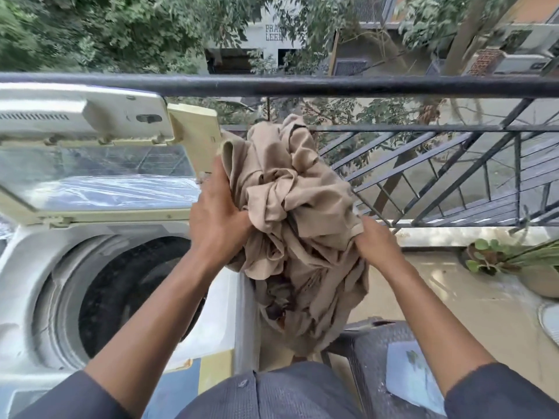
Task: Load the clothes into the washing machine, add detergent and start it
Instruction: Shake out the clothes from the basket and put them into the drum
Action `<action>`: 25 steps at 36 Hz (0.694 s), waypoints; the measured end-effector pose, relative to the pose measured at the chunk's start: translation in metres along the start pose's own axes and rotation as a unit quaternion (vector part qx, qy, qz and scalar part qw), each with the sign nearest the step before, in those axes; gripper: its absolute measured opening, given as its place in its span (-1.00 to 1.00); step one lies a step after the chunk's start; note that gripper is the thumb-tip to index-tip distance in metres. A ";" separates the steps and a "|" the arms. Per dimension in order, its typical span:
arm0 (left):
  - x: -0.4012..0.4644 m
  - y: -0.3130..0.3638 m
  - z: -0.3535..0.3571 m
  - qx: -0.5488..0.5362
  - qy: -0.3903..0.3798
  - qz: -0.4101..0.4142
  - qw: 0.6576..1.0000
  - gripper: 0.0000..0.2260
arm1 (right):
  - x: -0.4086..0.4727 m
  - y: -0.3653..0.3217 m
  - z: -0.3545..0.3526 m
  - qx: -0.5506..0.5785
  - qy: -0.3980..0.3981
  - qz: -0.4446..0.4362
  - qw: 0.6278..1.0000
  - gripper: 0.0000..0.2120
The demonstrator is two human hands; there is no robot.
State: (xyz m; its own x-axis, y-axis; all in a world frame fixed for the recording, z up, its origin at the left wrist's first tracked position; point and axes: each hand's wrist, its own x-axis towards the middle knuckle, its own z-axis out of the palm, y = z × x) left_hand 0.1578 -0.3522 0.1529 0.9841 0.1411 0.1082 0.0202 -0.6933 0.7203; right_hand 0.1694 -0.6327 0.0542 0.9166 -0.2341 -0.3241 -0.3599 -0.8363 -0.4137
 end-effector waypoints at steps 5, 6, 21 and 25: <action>-0.003 -0.011 0.018 -0.003 -0.003 -0.025 1.000 -0.23 | -0.026 -0.023 -0.055 0.218 0.057 -0.013 0.974 -0.63; -0.004 -0.011 0.020 -0.005 0.003 -0.030 1.000 -0.24 | -0.033 -0.027 -0.064 0.262 0.062 -0.017 0.963 -0.68; -0.008 0.014 0.018 -0.233 -0.105 -0.075 0.964 -0.33 | -0.100 -0.114 -0.065 0.552 0.029 -0.172 0.816 -0.60; -0.004 -0.003 0.019 -0.212 -0.191 -0.034 0.958 0.02 | -0.106 -0.118 -0.055 0.535 0.017 -0.163 0.829 -0.32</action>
State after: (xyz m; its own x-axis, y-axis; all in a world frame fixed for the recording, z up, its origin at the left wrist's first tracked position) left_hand 0.1572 -0.3641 0.1378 0.9775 -0.1496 -0.1490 0.0924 -0.3312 0.9390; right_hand 0.1247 -0.5362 0.1842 0.9933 -0.1115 -0.0288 -0.0227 0.0559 -0.9982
